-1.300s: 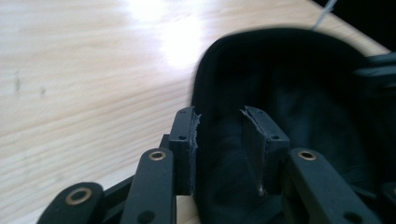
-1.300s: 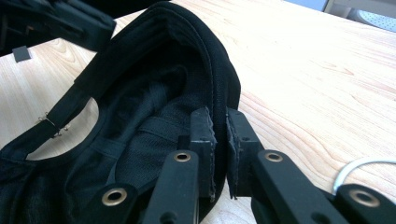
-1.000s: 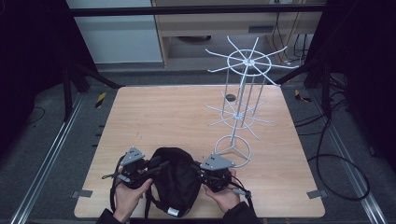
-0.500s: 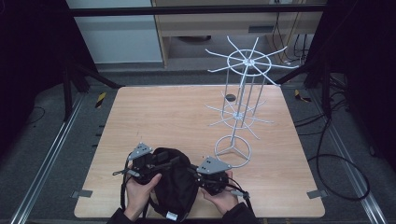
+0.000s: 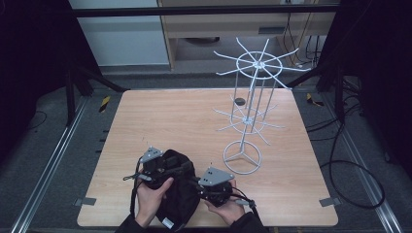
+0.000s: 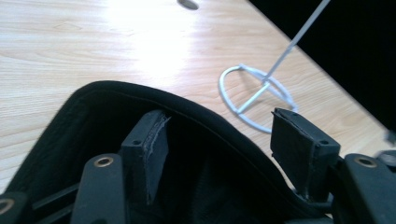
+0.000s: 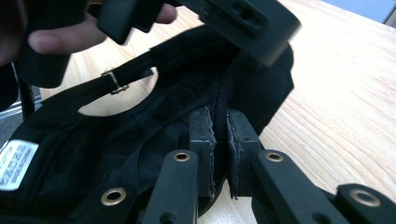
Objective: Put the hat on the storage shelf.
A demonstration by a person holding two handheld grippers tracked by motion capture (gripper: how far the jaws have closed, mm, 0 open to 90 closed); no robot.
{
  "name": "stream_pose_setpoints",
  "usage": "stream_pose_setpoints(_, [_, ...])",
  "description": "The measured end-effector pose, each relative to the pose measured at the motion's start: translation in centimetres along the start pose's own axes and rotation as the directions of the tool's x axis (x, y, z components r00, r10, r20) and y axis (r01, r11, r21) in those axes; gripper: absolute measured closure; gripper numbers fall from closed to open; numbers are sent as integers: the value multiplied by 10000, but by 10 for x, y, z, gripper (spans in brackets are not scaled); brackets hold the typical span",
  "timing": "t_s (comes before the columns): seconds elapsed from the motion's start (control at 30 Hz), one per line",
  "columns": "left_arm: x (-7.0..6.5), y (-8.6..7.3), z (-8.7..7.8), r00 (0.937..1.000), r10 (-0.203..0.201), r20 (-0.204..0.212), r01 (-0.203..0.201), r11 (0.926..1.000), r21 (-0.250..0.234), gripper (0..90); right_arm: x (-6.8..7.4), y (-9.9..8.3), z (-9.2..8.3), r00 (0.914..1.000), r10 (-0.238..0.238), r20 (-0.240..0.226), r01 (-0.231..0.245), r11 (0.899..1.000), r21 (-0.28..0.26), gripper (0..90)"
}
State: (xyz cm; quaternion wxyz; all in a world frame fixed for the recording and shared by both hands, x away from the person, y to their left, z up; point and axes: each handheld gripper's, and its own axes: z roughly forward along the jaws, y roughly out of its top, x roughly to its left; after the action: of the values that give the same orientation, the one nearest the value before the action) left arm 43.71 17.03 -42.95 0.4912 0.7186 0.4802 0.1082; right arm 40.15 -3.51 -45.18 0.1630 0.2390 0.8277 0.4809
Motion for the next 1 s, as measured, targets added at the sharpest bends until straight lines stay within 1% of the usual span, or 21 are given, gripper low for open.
stream_pose_setpoints(0.1, [0,-1,3,9999,55,-146,-53,9999,135,349,1,-1,1,9999,-67,-91,67,10000,30,826])
stream_pose_setpoints(0.13, [-1,-2,5,9994,176,-314,-167,9995,277,353,2,-1,2,9998,-125,-136,126,9999,99,826])
stream_pose_setpoints(0.23, [2,-3,6,9994,119,-312,-106,9992,389,380,4,-1,3,9996,-155,-224,158,9998,149,825])
stream_pose_setpoints(0.3, [3,-3,6,9997,47,-253,-35,9989,472,433,4,-1,3,9996,-149,-249,153,9998,156,825])
stream_pose_setpoints(0.33, [5,-3,5,9998,-186,-69,190,9982,560,468,4,-1,4,9995,-126,-278,131,9998,178,824])
stream_pose_setpoints(0.37, [5,-3,5,9998,-186,-69,190,9982,560,506,5,-1,4,9996,-108,-258,113,9997,205,822])
stream_pose_setpoints(0.4, [5,-4,5,9992,-375,143,365,9974,627,543,5,-1,5,9996,-107,-264,114,9996,252,820])
stream_pose_setpoints(0.5, [6,-5,5,9985,-463,296,442,9968,673,642,5,-2,6,9997,-44,-259,51,9996,284,809])
stream_pose_setpoints(0.53, [5,-5,5,9981,-459,410,430,9967,684,671,5,-2,6,9993,46,-367,-36,9996,282,783])
stream_pose_setpoints(0.57, [5,-5,5,9981,-459,410,430,9967,684,692,5,-2,6,9993,46,-367,-36,9996,282,783])
stream_pose_setpoints(0.63, [5,-5,3,9973,-506,532,477,9974,538,733,4,0,3,9977,213,-638,-211,9998,39,729])
stream_pose_setpoints(0.67, [4,-4,-1,9956,-609,709,584,9976,366,748,3,1,2,9968,289,-744,-293,9996,-39,694])
stream_pose_setpoints(0.7, [4,-4,-1,9956,-609,709,584,9976,366,763,3,1,2,9968,289,-744,-293,9996,-39,694])
stream_pose_setpoints(0.73, [4,-2,-5,9940,-652,880,637,9978,197,776,2,4,-3,9947,374,-957,-394,9991,-185,623])
stream_pose_setpoints(0.77, [3,-1,-8,9933,-653,958,646,9979,101,788,1,5,-7,9942,357,-1015,-390,9988,-306,602])
stream_pose_setpoints(0.83, [2,1,-10,9925,-645,1037,648,9979,2,803,-1,7,-15,9919,502,-1166,-575,9965,-601,570])
stream_pose_setpoints(0.87, [1,4,-16,9918,-522,1164,551,9982,-217,806,-3,8,-20,9910,569,-1215,-663,9950,-747,556])
stream_pose_setpoints(0.9, [0,6,-18,9917,-436,1213,474,9985,-280,812,-4,9,-25,9903,630,-1239,-745,9931,-903,554])
stream_pose_setpoints(0.93, [-2,7,-21,9915,-373,1243,423,9984,-376,816,-6,10,-29,9920,606,-1111,-724,9918,-1053,550])
stream_pose_setpoints(0.97, [-2,7,-21,9915,-373,1243,423,9984,-376,818,-6,10,-29,9920,606,-1111,-724,9918,-1053,550])
stream_pose_setpoints(1.0, [-5,10,-27,9930,-43,1177,118,9979,-630,819,-11,12,-38,9928,676,-988,-801,9885,-1284,545])
